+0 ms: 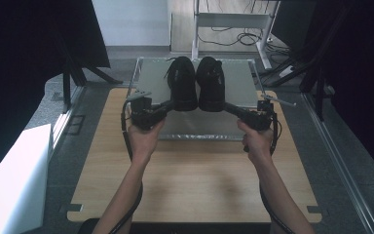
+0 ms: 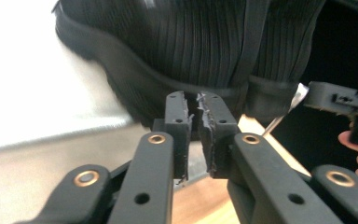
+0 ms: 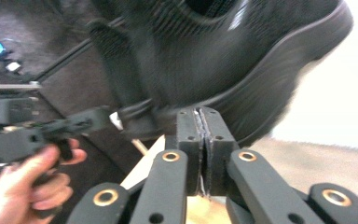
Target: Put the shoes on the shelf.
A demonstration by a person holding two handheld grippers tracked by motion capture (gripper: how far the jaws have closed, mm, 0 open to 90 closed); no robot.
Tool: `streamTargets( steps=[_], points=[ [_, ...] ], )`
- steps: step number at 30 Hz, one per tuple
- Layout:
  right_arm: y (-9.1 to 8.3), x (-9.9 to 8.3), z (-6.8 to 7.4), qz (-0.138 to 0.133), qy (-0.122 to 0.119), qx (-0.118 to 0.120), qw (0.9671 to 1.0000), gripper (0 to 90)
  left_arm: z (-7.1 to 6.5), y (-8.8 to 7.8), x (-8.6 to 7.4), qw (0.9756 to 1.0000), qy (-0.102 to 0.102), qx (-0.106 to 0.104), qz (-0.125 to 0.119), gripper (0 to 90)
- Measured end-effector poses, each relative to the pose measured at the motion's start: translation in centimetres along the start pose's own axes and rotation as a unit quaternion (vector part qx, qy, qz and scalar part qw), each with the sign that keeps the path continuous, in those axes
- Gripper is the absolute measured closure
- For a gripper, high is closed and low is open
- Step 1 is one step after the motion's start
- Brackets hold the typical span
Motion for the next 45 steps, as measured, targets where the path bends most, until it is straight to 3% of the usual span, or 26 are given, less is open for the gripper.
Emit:
streamTargets(
  steps=[2,5,8,11,19,23,28,31,34,42,45],
  points=[
    [0.3,-0.8,0.5,0.009,-0.001,0.005,0.9999,89.2,0.0,0.4,-0.5,1.0,0.001,0.003,0.003,83.7],
    [1.0,-1.4,0.5,0.019,-0.019,-0.01,0.9996,89.3,-0.2,1.0,-0.7,1.0,0.001,0.003,0.002,84.8],
    [1.8,-1.5,0.3,0.012,-0.008,-0.009,0.9999,89.9,0.0,1.5,-0.4,0.9997,0.014,0.019,0.004,85.7],
    [2.5,-1.4,0.1,0.013,-0.018,-0.021,0.9995,90.0,0.5,2.1,-0.3,0.9996,0.008,0.026,0.005,86.0],
    [4.3,-1.1,-1.8,0.012,0.005,-0.05,0.9987,89.9,1.6,4.4,0.1,0.9988,-0.007,0.044,0.021,86.6],
    [5.0,-1.1,-2.4,0.009,0.02,-0.053,0.9984,89.9,2.2,5.2,0.0,0.9983,-0.022,0.049,0.024,86.6],
    [5.3,-1.1,-2.6,0.01,0.024,-0.047,0.9985,89.5,2.5,5.4,0.1,0.9979,-0.018,0.056,0.028,86.2],
    [5.3,-1.2,-2.5,0.011,0.031,-0.038,0.9987,87.6,2.6,5.3,0.0,0.998,-0.023,0.053,0.025,84.5],
    [5.2,-1.2,-2.4,0.013,0.037,-0.03,0.9988,83.7,2.5,5.1,-0.1,0.9985,-0.036,0.036,0.022,79.5],
    [4.5,-1.4,-2.3,0.021,0.025,-0.025,0.9991,72.0,1.0,4.1,0.0,0.9997,-0.022,0.009,0.011,64.8],
    [4.2,-1.6,-2.2,0.023,0.02,-0.02,0.9993,65.6,0.4,3.8,-0.3,0.9999,-0.008,-0.001,0.014,58.8]
  ],
)
Point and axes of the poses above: each handheld gripper's, and its own axes: y roughly forward along the jaws, x roughly out of its top, z roughly to its left, the point moved 8 cm from there along y, roughly forward along the jaws, and after that the axes turned 11 degrees about -z, right-handed, at the moved point
